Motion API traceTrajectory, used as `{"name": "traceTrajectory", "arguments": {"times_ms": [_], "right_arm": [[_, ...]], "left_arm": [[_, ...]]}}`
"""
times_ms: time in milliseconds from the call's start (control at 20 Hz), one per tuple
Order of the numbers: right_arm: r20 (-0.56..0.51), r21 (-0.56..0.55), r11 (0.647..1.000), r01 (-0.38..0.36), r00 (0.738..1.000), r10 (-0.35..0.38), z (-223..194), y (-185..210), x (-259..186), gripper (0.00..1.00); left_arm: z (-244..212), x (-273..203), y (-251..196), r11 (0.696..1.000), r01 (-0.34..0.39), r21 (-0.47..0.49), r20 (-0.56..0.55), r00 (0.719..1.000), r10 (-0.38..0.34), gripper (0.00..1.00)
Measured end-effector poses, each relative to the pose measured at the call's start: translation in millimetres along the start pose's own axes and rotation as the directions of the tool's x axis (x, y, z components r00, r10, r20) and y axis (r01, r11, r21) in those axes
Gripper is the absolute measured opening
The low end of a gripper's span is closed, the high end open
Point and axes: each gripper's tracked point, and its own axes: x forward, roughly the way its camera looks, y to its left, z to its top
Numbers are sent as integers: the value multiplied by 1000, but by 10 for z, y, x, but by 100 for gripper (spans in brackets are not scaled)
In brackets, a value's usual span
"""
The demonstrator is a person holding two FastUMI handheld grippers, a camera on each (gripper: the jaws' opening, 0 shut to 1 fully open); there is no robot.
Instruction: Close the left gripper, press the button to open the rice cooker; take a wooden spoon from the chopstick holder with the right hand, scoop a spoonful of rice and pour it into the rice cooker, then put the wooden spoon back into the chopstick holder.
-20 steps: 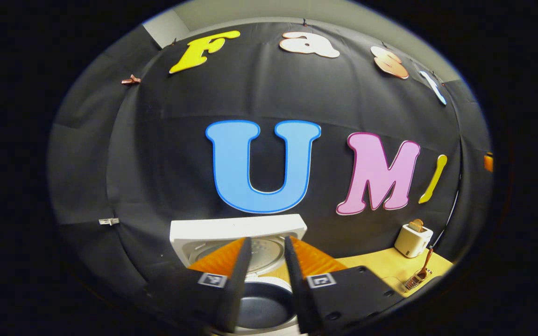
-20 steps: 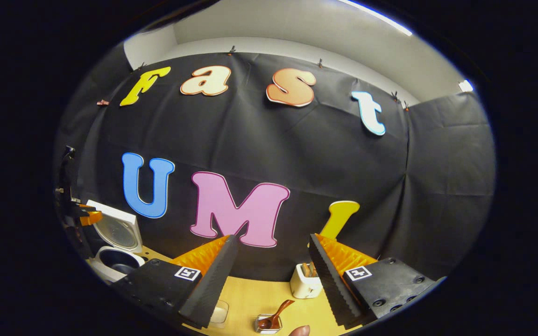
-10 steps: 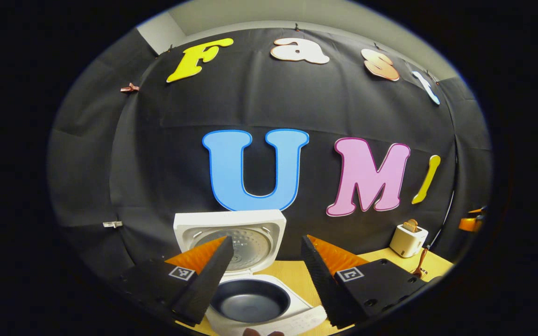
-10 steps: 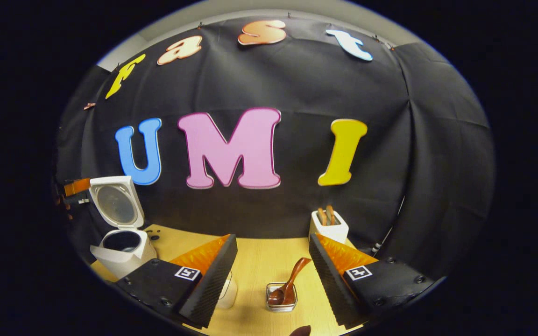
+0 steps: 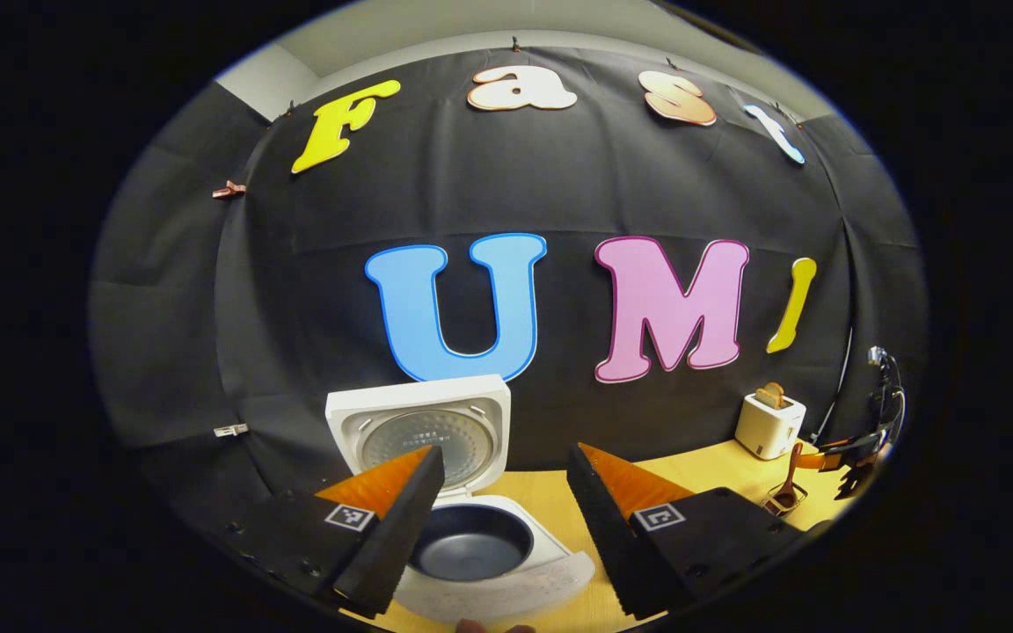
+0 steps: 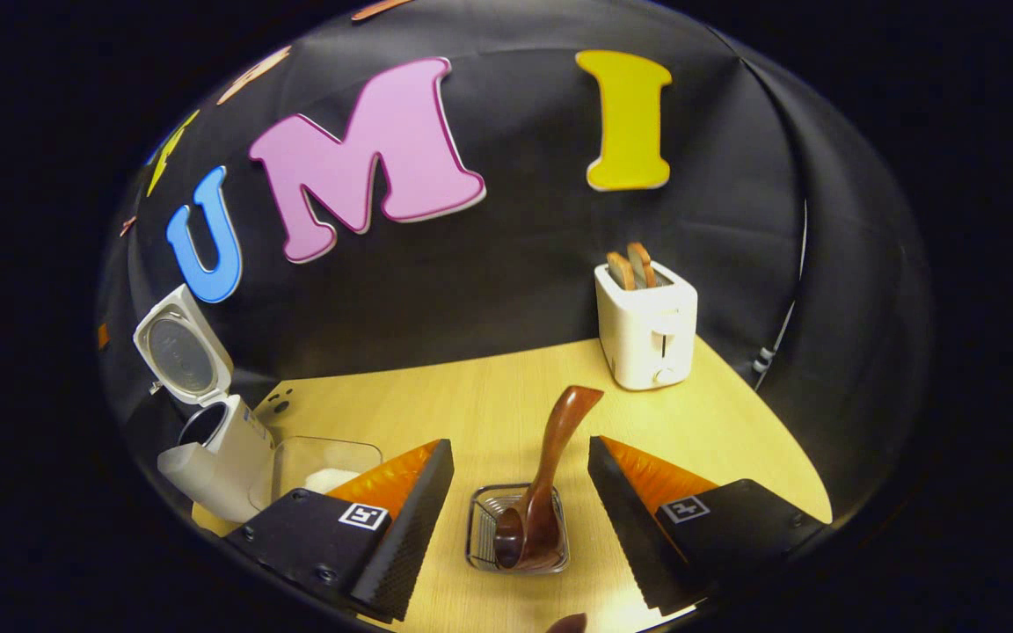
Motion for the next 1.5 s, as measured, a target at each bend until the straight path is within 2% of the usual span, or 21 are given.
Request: {"name": "traceTrajectory", "arguments": {"times_ms": [300, 350, 400, 450, 500, 550, 600, 700, 750, 950, 1100, 1250, 1400, 1500], "right_arm": [[-120, 67, 997, -39, 992, 47, -433, -61, 624, 93], [-131, 76, 996, -43, 990, 52, -457, -68, 696, 89], [-138, 83, 995, -48, 989, 59, -477, -60, 747, 73], [-143, 87, 995, -51, 988, 63, -492, -43, 788, 83], [-148, 91, 995, -51, 987, 64, -487, -42, 807, 81], [-152, 98, 994, -46, 986, 61, -502, -50, 856, 53], [-156, 114, 993, -42, 986, 60, -510, -61, 875, 60], [-146, 129, 992, -17, 989, 36, -499, -130, 913, 23], [-135, 143, 989, -30, 990, 50, -457, -94, 887, 25], [-93, 103, 993, -53, 994, 63, -277, -21, 741, 18], [-23, 122, 991, -55, 998, 59, 45, 5, 589, 18], [42, 87, 995, -53, 998, 50, 404, 64, 377, 18], [115, 62, 995, -82, 991, 74, 806, 348, 151, 18], [162, 31, 992, -120, 980, 114, 1033, 703, 46, 18]], "left_arm": [[-222, -254, 28, 995, -105, -1, -81, 991, 104, 92], [-263, -289, 53, 993, -119, 4, -91, 989, 119, 91], [-303, -322, 87, 991, -133, 7, -103, 986, 133, 92], [-326, -342, 129, 989, -148, 6, -113, 983, 147, 92], [-343, -351, 158, 987, -161, 4, -121, 980, 160, 92], [-351, -353, 182, 985, -171, 7, -125, 977, 171, 92], [-362, -363, 200, 984, -177, 13, -126, 976, 177, 92], [-360, -365, 220, 983, -182, 22, -124, 975, 183, 92], [-357, -354, 224, 983, -182, 21, -124, 975, 183, 92], [-378, -310, 245, 985, -173, 11, -123, 977, 173, 92], [-370, -285, 261, 987, -161, 1, -115, 980, 160, 92], [-367, -283, 295, 989, -148, -15, -104, 984, 146, 92], [-391, -279, 368, 990, -139, -25, -93, 986, 136, 92], [-388, -275, 444, 991, -132, -30, -83, 988, 129, 92]]}}
